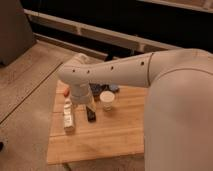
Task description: Place the bottle in the ceramic bowl
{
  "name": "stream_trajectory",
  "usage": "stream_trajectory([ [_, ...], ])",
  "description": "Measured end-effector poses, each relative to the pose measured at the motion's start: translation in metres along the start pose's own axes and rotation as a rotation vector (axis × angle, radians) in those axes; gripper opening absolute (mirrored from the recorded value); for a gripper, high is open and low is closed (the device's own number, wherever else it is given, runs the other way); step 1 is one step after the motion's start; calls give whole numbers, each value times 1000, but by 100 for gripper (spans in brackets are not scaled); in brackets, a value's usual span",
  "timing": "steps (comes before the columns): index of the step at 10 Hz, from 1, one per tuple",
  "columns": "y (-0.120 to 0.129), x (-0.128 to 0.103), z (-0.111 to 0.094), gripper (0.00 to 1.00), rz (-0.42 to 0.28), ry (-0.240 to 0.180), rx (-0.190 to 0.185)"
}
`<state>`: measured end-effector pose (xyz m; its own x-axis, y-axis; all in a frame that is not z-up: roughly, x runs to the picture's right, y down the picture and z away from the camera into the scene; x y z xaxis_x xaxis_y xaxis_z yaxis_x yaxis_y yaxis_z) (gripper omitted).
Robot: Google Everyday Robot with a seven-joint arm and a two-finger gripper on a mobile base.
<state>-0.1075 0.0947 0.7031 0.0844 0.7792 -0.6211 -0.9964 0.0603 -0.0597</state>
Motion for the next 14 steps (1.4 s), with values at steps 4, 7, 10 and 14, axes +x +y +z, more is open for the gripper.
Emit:
stream_trajectory([
  [4, 28, -41, -44, 65, -138, -276, -85],
  [7, 34, -45, -51, 65, -167, -314, -105],
  [10, 42, -53, -43, 65, -186, -286, -106],
  [14, 94, -70, 24, 65, -291, -141, -79],
])
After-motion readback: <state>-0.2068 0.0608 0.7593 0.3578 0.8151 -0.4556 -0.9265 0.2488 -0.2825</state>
